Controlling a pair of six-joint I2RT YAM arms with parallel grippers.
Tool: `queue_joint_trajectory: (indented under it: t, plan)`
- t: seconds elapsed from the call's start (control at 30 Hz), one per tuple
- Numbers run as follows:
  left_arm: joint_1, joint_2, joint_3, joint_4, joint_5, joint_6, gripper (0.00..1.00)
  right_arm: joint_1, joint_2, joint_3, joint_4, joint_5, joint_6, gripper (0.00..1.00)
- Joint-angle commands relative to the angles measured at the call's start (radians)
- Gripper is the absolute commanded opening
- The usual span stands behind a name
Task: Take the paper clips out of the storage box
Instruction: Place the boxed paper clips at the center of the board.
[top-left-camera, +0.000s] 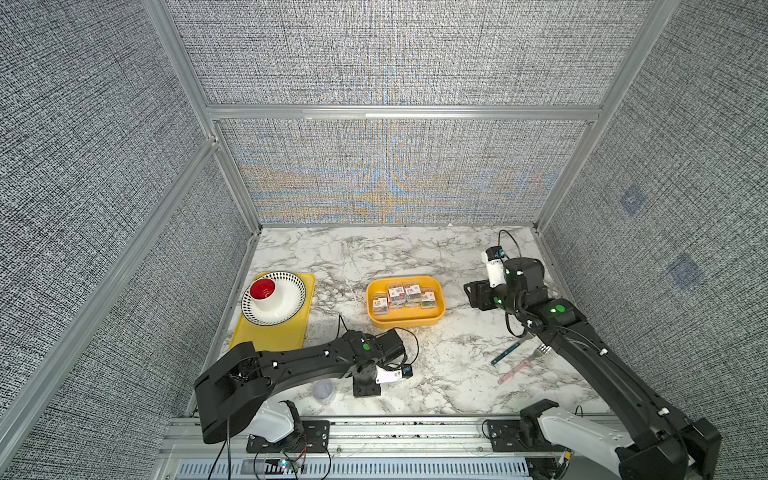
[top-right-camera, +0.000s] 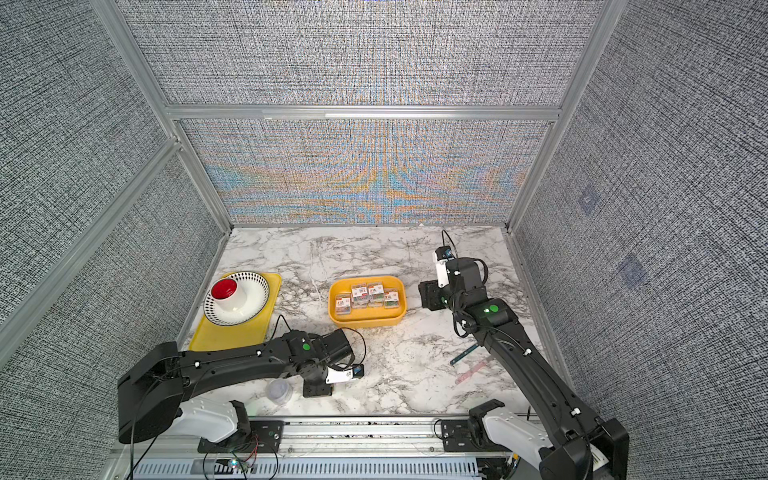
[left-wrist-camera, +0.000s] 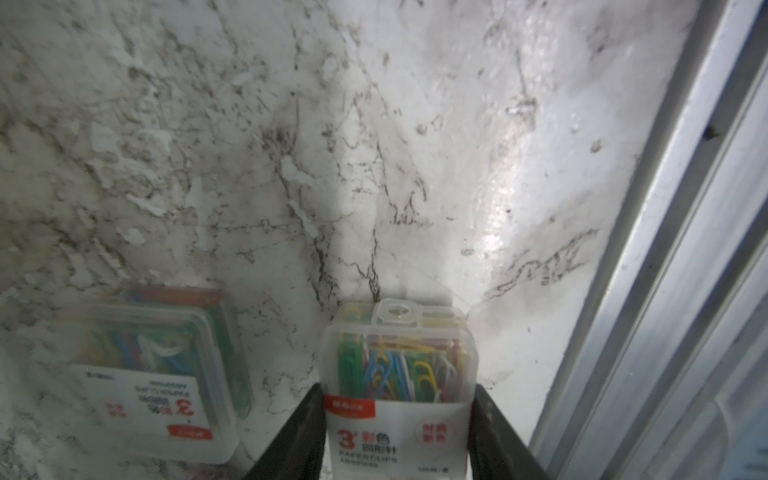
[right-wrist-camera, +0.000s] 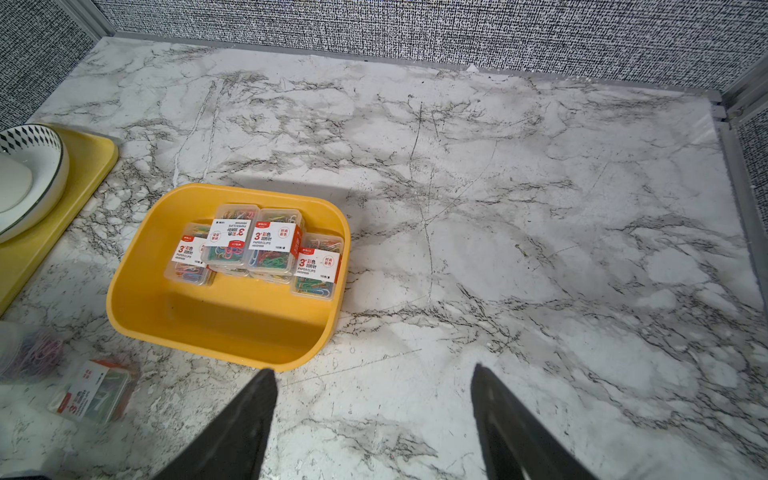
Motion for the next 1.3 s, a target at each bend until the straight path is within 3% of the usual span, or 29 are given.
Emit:
queue_joint_trajectory:
  t: [0.0, 0.63, 1.0, 1.27]
  plan:
    - [-0.003, -0.003, -0.004, 0.0, 0.021, -0.009, 0.5, 0.001, -0.002, -0.003, 0.016, 0.0, 0.004, 0.76]
    - [-0.017, 0.021, -0.017, 0.002, 0.027, -0.004, 0.56, 0.001, -0.005, -0.002, 0.008, 0.0, 0.004, 0.76]
    - [-0.019, 0.024, -0.025, 0.01, 0.009, -0.008, 0.65, 0.001, -0.007, -0.001, 0.008, -0.002, 0.004, 0.77]
    - [-0.02, 0.027, -0.026, 0.007, 0.008, 0.0, 0.62, 0.001, -0.008, -0.001, 0.008, -0.002, 0.005, 0.77]
